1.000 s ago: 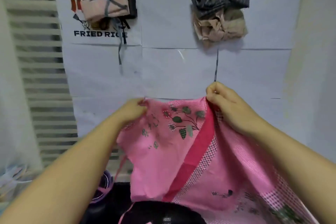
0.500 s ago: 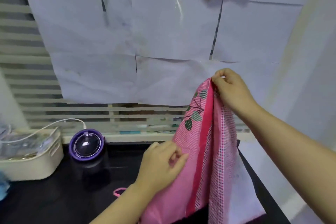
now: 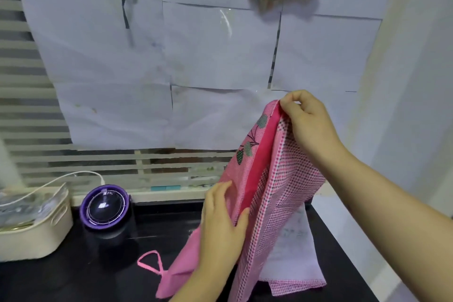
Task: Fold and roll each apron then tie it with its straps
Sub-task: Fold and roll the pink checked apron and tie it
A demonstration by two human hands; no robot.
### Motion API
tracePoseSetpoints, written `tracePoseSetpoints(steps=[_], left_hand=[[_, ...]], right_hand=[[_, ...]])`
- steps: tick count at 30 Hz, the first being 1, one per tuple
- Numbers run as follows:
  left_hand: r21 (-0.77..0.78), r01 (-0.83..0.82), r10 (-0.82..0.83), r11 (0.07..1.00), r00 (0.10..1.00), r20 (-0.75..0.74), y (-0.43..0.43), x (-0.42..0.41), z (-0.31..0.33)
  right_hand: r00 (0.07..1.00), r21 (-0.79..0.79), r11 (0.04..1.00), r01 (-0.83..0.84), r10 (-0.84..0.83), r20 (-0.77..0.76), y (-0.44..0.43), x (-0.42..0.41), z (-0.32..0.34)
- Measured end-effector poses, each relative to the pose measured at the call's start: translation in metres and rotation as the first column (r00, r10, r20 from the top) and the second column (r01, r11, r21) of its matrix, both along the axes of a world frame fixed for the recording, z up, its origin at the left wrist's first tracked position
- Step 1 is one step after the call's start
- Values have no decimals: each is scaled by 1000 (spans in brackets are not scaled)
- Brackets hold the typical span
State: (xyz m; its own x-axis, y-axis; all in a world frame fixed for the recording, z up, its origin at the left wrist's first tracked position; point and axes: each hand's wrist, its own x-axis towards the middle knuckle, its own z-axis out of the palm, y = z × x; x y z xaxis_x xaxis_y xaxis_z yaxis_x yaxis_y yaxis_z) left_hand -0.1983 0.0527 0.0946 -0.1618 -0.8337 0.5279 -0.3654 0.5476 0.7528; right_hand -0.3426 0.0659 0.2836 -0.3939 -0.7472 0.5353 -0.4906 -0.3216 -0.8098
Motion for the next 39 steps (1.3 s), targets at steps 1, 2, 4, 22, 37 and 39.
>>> tracePoseSetpoints(steps=[1,2,4,22,37,39], left_hand=[[-18,-60,61,998,998,32,-2,-1,-4],[-39,-119,122,992,989,83,-3,-2,-9],[-106,-212,229,971,957,179,-4,-6,-22],[-628,-138,457,766,804,381,-134,88,211],[-550,65,379,833,657,651,-147,143,202],[-595,40,415,803,680,605,-147,144,205]], right_hand=[[1000,-20,1000,2,-1,24,2,-1,2],[999,-40,999,6,-4,46,5,-3,5],[996,-83,996,31,-24,88,8,-8,10],[912,-41,972,232,-232,-338,10,-82,-20],[872,437,893,-108,296,-390,-1,-84,11],[859,484,854,-191,384,-338,1,-78,10]])
